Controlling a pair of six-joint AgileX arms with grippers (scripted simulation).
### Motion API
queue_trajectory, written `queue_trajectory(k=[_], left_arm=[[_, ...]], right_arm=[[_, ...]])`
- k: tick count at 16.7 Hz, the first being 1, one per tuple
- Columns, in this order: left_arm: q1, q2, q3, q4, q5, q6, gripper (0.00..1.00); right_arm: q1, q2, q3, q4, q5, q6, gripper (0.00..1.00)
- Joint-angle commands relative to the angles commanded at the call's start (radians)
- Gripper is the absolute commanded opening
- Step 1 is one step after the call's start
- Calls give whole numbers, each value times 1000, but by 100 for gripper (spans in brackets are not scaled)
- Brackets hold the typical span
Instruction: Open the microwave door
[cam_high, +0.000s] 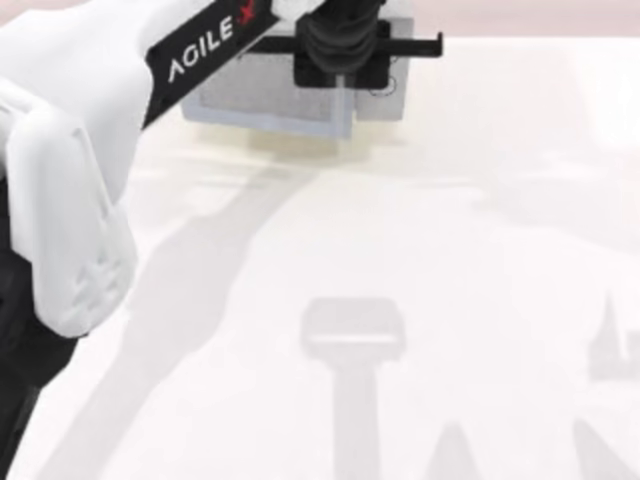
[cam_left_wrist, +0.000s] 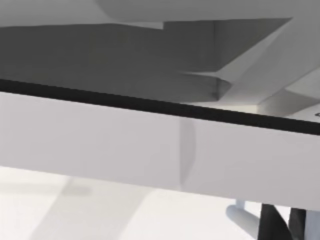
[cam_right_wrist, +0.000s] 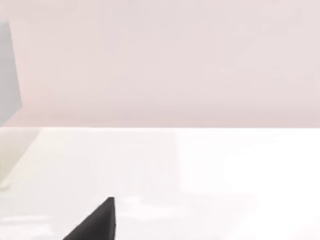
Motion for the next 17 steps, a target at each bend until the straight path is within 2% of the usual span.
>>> queue_trajectory(k=[3, 17], left_arm=[[2, -42, -67, 41, 11, 21, 0], [2, -43, -68, 42, 11, 21, 0]], right_arm=[[0, 0, 0, 0, 0, 0, 100], [0, 0, 0, 0, 0, 0, 100]])
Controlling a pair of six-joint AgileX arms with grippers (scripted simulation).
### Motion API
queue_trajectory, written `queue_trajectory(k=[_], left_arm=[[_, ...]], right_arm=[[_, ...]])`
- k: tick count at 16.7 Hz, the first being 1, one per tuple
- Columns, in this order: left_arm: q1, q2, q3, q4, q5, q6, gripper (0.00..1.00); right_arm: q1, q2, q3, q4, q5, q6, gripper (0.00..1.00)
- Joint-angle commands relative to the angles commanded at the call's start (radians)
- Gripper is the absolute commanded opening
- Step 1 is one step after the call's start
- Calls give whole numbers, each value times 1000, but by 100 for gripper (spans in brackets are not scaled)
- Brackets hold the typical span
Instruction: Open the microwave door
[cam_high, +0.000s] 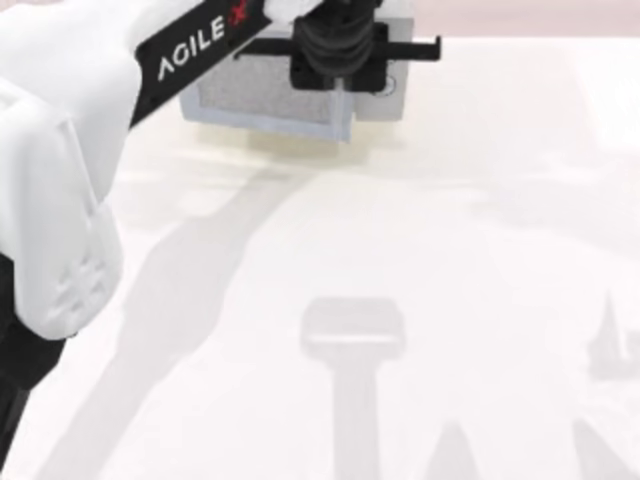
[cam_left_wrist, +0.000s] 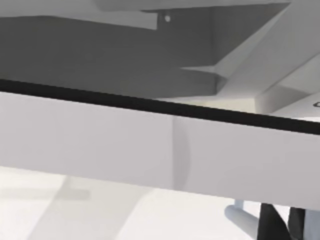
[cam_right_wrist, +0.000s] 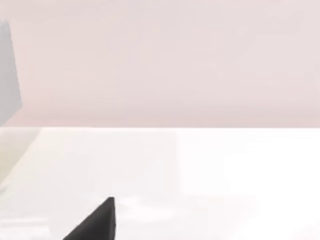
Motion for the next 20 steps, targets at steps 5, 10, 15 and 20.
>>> queue_trajectory(k=[5, 10, 15, 20], left_arm=[[0, 0, 0, 0, 0, 0, 0], [0, 0, 0, 0, 0, 0, 0], [-2, -29, -43, 29, 9, 20, 0], [9, -122, -212, 111, 46, 96, 0]], right_arm=[[0, 0, 0, 0, 0, 0, 100], [0, 0, 0, 0, 0, 0, 100], [0, 0, 0, 0, 0, 0, 100], [0, 0, 0, 0, 0, 0, 100]])
